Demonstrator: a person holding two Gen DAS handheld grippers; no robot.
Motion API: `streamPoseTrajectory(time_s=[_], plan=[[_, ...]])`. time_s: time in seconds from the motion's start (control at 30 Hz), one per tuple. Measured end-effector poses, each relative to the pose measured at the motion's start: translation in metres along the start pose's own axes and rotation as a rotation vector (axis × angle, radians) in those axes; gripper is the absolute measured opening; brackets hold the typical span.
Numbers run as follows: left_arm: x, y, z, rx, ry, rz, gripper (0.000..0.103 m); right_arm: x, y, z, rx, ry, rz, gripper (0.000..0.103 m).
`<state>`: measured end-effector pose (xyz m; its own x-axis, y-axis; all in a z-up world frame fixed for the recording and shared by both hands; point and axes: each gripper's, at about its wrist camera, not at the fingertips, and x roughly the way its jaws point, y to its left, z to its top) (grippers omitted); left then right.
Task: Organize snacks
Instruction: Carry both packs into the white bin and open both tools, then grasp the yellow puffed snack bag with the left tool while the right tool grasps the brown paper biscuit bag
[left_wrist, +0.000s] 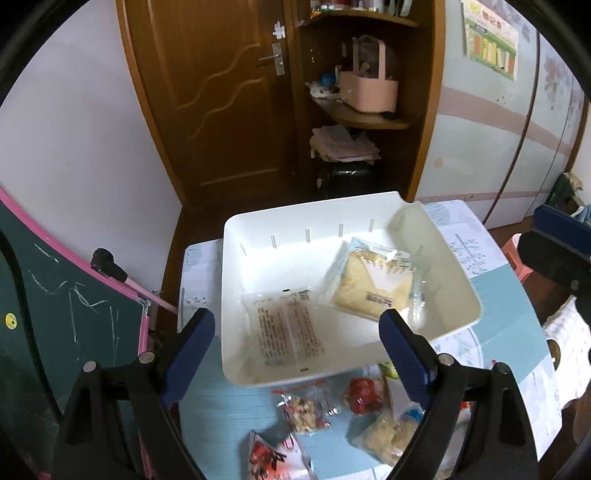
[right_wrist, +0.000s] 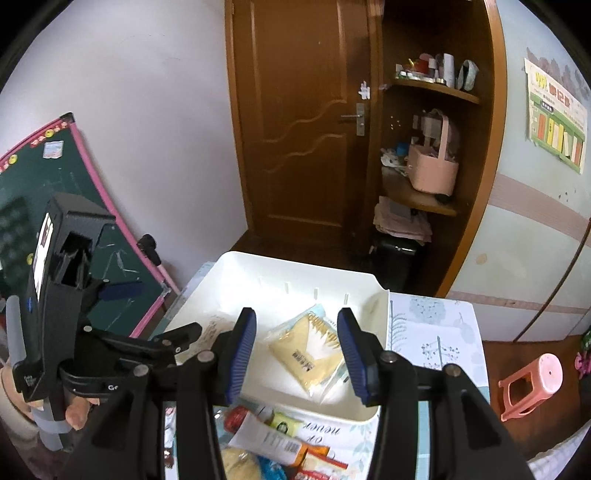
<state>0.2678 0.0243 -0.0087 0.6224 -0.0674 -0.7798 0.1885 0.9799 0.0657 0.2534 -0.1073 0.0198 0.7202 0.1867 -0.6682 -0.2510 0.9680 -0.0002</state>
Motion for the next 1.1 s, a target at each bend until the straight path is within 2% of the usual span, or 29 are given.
streamPoseTrajectory(time_s=[0.23, 0.43, 0.6, 0.7, 0.9, 1.1], plan=[[-0.053, -0.013, -0.014, 0.024, -0.073, 0.022, 0.09, -0.038, -0.001, -0.009, 0.005, -0.028, -0.001, 0.047], [-0.091, -0.022, -0.031, 0.004, -0.079, -0.022, 0.09, -0.073, -0.004, -0.024, 0.012, -0.037, -0.004, 0.048], [-0.118, -0.035, -0.051, 0.003, -0.104, -0.074, 0.09, -0.106, -0.009, -0.046, 0.023, -0.052, -0.018, 0.062], [-0.13, -0.046, -0.065, 0.0, -0.115, -0.091, 0.09, -0.118, -0.014, -0.06, 0.026, -0.039, -0.03, 0.064], [-0.142, -0.075, -0.105, -0.034, -0.153, -0.099, 0.09, -0.139, -0.025, -0.099, 0.016, -0.025, -0.059, 0.064], [-0.116, -0.104, -0.151, -0.086, -0.083, -0.151, 0.09, -0.144, -0.033, -0.145, -0.012, 0.016, -0.084, 0.064]])
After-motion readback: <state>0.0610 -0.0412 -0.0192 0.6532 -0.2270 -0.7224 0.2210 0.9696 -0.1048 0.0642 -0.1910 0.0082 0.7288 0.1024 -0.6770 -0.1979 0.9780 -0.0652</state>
